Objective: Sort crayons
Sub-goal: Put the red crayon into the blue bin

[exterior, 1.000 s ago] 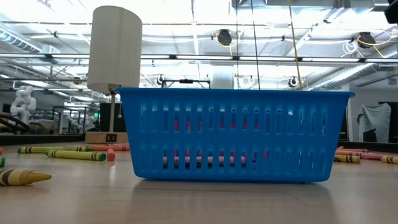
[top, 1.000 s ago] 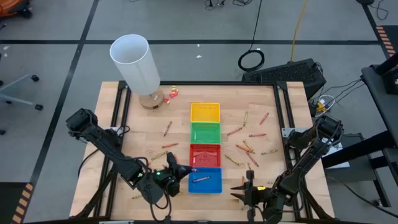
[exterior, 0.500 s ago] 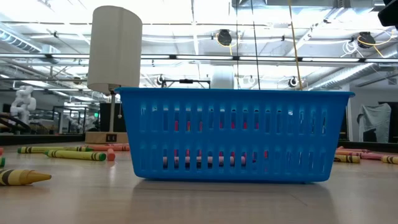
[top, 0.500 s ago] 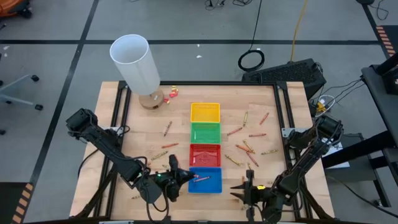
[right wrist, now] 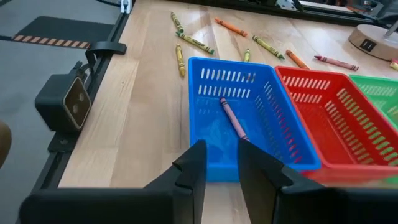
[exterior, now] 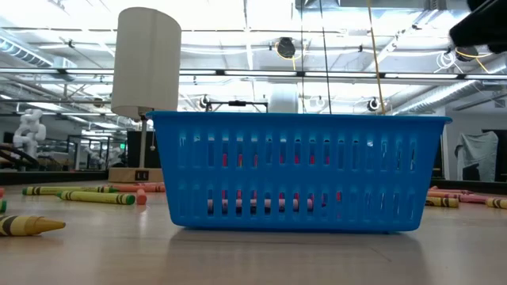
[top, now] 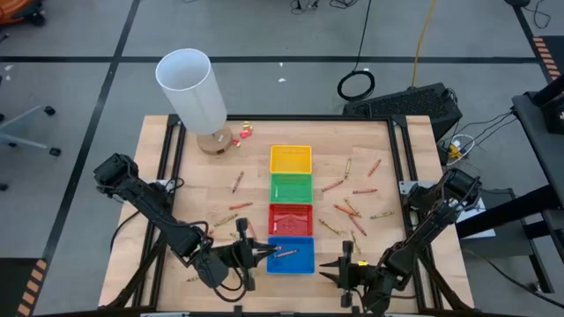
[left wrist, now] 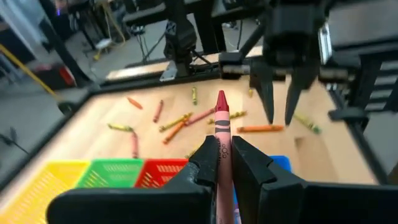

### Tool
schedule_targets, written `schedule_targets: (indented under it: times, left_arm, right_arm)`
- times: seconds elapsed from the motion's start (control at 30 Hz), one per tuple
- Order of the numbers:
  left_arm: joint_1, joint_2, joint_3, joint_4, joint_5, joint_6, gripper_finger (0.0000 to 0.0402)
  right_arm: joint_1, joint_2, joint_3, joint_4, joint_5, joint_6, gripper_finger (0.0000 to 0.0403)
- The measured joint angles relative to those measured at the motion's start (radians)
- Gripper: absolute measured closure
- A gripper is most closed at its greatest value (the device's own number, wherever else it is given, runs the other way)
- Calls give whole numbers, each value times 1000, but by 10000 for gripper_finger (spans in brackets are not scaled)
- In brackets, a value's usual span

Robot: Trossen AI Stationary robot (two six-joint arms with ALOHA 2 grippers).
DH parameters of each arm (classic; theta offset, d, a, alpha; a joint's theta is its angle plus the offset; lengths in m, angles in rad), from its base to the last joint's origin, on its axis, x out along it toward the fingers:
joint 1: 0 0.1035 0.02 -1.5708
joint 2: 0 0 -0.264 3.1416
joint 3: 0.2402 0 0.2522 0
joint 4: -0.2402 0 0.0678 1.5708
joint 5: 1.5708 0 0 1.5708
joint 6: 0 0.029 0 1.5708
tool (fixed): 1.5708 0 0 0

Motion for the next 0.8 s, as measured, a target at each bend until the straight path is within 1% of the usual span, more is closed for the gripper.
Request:
schedule_targets:
  times: [0.1,0.23,0.33,0.43,0.53,0.6,0.8]
  left_arm:
    - [7,0,0,18,0,-91,374]
    - [23,2,0,30,0,-187,374]
    - [33,22,0,39,0,-215,374]
    - [41,53,-1,109,-1,-204,374]
    - [44,84,-1,187,0,-160,374]
    - [45,97,-1,250,-1,-120,374]
    - [45,111,-1,447,-1,8,374]
  right_arm:
    - [-25,51,0,114,0,-52,328]
    - [-74,120,0,327,-4,-150,328]
    - [-115,169,0,495,-39,-222,328]
    - [-164,208,0,654,-110,-280,328]
    - [-211,233,0,788,-129,-306,327]
    - [-241,234,0,837,-136,-314,321]
    - [-293,234,0,986,-239,-401,280]
